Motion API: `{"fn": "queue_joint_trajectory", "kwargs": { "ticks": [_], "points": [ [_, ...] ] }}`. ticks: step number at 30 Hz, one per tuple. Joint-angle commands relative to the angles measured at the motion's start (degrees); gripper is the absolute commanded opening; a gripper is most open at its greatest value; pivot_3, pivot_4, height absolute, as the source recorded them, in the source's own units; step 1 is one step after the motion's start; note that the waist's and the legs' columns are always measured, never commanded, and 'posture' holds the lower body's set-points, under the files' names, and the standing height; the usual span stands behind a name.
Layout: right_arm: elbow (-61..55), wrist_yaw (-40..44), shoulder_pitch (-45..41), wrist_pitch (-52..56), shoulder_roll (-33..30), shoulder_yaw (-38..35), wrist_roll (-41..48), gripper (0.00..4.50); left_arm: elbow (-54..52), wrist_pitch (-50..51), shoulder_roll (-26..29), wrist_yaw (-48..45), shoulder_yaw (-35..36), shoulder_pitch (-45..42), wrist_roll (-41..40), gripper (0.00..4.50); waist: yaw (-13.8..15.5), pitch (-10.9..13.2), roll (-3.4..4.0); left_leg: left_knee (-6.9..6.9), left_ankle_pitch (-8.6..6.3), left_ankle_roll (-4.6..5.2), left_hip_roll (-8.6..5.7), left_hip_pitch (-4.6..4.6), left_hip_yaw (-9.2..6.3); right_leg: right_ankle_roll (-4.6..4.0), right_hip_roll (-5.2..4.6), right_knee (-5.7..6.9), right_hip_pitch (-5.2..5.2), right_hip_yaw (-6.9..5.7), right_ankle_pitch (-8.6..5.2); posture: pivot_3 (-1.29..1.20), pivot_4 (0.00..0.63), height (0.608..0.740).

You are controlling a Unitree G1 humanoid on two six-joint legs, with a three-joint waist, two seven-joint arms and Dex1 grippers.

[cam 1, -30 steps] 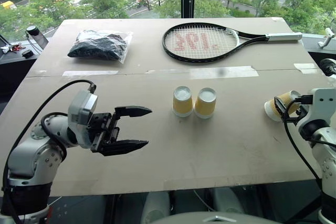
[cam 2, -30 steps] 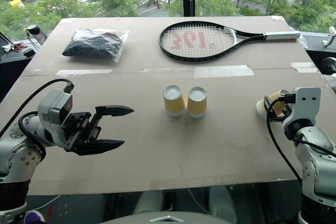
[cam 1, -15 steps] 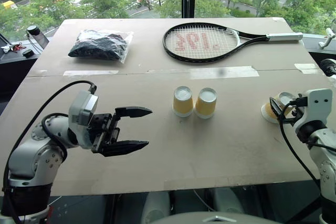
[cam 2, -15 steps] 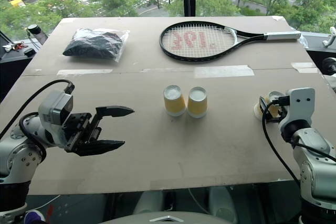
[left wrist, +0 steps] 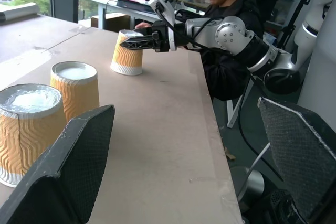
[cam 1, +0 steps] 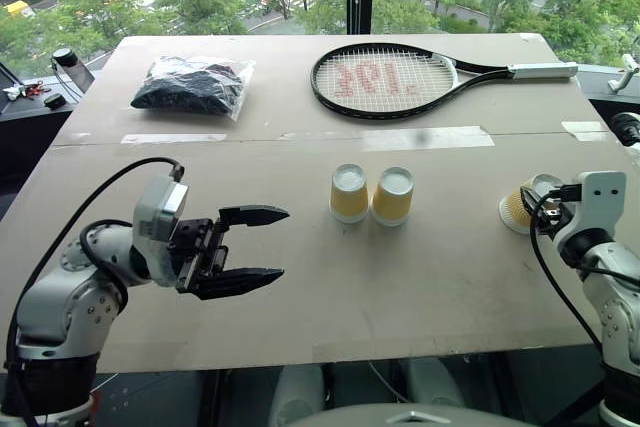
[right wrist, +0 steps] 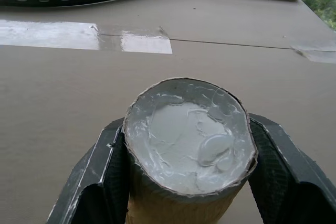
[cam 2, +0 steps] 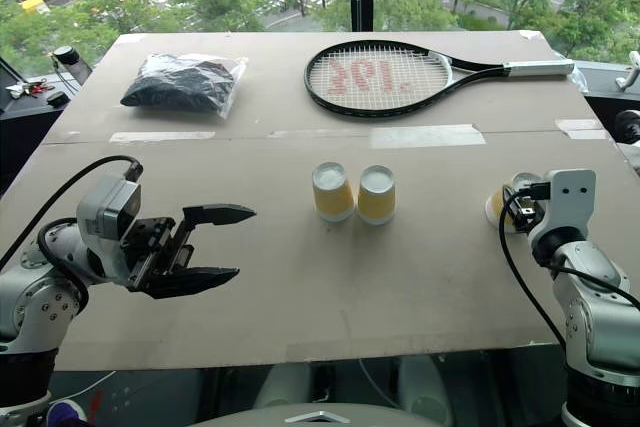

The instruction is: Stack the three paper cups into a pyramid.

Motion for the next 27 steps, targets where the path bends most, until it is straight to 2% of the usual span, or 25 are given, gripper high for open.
{"fn": "queue_joint_trajectory", "kwargs": {
  "ticks": [1,5,9,12,15,23,27],
  "points": [
    [-5.6,5.0,-2.4,-0.5,-2.4,0.1,5.1,2.24,-0.2,0.0,-3.0,5.2,4.1,1.0,-2.3,4.50,0.0,0.0,0.02,0.00,0.00,0.00,0.02,0.00,0.01,0.00,-0.01,0.00,0.00,0.02,0.00,0.00,0.150,0.740],
    [-10.6,9.4,-7.7,3.3,-5.5,2.5,11.8,2.24,0.0,-1.4,-5.6,8.3,7.0,3.7,-1.2,4.50,-0.7,0.0,0.07,0.00,0.00,0.00,0.04,0.03,0.01,0.01,0.04,0.02,-0.01,0.08,0.01,0.00,0.150,0.740],
    [-12.0,9.6,-20.1,10.4,-7.8,5.5,19.2,2.24,0.6,-8.4,-8.8,8.3,10.3,8.6,2.1,4.50,-0.8,0.1,0.06,-0.01,0.00,0.01,0.05,0.03,0.00,0.00,0.00,0.02,-0.02,0.06,0.01,0.00,0.150,0.740],
    [-10.5,9.8,-28.9,15.5,-8.9,8.2,23.1,2.24,0.4,-6.1,-8.8,5.7,13.1,11.7,-2.8,4.50,-0.8,0.1,0.05,0.00,-0.01,0.01,0.04,0.00,-0.01,0.00,-0.05,0.01,-0.02,0.02,0.01,0.00,0.150,0.740],
    [-8.9,10.1,-35.7,19.0,-9.3,11.3,25.5,2.24,-0.2,-5.5,-8.1,4.5,15.4,13.8,-4.4,4.50,-0.5,0.1,0.03,-0.02,-0.01,0.01,0.05,-0.02,-0.08,-0.02,-0.08,0.00,-0.04,-0.07,0.00,0.00,0.150,0.740],
    [-4.6,11.3,-41.3,17.8,-8.1,23.3,20.8,2.24,-1.6,-6.4,-9.4,4.5,17.8,18.1,-4.8,4.50,-0.1,0.0,0.00,-0.03,-0.02,0.04,0.01,-0.07,-0.05,-0.03,-0.18,-0.04,-0.05,-0.10,0.00,0.00,0.150,0.740],
    [-2.9,11.3,-41.6,16.7,-6.8,26.2,18.3,2.24,-2.0,-7.0,-9.6,4.7,18.9,18.9,-4.7,4.50,-0.2,0.0,-0.01,-0.03,-0.02,0.03,0.03,-0.08,-0.05,-0.03,-0.14,0.01,-0.10,-0.10,0.00,0.00,0.150,0.740]
  ]
}}
